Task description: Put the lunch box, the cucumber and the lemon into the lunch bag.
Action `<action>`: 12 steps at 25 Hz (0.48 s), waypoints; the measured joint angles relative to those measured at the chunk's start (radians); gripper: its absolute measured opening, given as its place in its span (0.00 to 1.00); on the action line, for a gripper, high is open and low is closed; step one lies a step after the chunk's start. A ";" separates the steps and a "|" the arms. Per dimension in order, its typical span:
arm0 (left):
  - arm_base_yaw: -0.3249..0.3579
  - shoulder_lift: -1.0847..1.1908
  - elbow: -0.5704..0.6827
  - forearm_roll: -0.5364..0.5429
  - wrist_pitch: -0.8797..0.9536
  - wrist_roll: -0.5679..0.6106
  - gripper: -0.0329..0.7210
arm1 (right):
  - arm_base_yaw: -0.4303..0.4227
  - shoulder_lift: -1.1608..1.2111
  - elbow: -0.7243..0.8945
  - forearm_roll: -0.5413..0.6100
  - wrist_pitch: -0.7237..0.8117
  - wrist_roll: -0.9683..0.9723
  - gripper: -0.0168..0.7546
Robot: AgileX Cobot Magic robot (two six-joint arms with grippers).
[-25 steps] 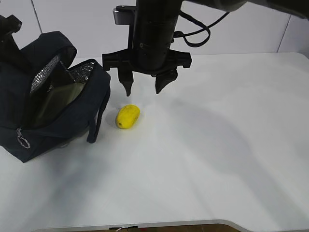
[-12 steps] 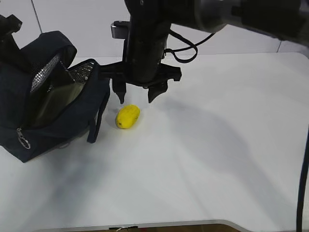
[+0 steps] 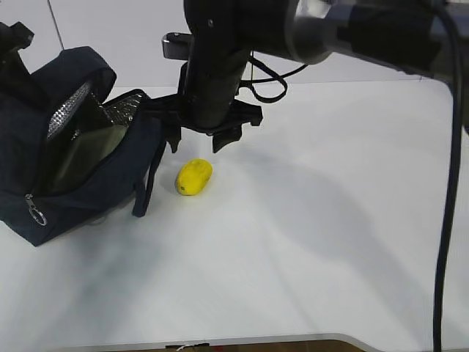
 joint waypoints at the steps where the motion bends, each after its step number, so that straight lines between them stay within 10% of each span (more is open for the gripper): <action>1: 0.000 0.000 0.000 0.000 0.000 0.001 0.04 | 0.000 0.007 0.000 -0.002 -0.006 0.006 0.66; 12: 0.000 0.000 0.000 0.002 -0.001 0.013 0.04 | 0.000 0.075 0.000 -0.005 -0.054 0.076 0.66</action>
